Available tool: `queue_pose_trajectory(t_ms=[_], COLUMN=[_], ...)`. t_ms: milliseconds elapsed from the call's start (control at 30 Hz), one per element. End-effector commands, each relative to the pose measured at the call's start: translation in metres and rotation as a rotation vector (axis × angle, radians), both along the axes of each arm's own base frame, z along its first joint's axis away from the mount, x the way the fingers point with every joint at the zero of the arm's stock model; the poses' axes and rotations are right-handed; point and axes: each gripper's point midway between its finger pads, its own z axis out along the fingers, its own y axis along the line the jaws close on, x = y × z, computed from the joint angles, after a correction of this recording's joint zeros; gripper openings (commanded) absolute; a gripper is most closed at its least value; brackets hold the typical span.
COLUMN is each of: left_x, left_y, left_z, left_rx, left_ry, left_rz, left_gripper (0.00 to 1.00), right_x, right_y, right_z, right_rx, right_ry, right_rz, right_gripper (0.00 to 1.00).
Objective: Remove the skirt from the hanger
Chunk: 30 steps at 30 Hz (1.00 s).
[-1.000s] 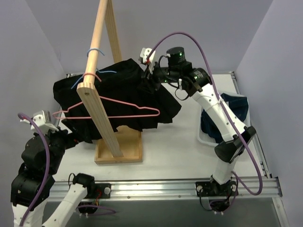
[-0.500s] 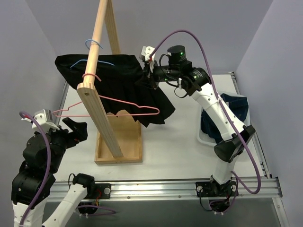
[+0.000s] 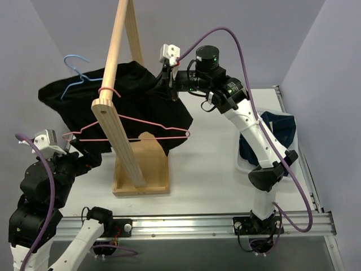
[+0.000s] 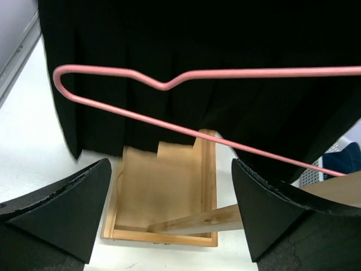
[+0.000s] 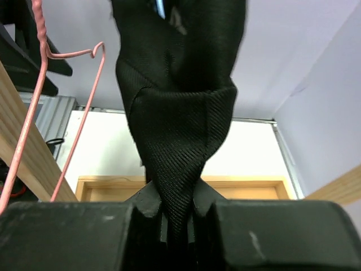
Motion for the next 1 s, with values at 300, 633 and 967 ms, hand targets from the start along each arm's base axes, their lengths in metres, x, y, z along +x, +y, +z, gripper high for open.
queue_pose_trajectory(t_ms=[300,633,967], left_x=[0.001,0.047,0.067], left_y=[0.007,0.004,0.013], left_z=[0.092,0.125,0.13], left_rx=[-0.004,0.095,0.157], left_ry=[-0.206,-0.157,-0.133], left_rz=[0.022,0.055,0.121], left_gripper=[1.0,1.0,0.9], right_x=[0.009,-0.004,-0.029], right_y=[0.029,0.016,0.003], right_z=[-0.032,-0.033,-0.02], right_rx=[0.049,0.094,0.099], right_ry=[0.101,0.159,0.156], right_rz=[0.017,0.051,0.127], right_gripper=[0.0,0.0,0.0])
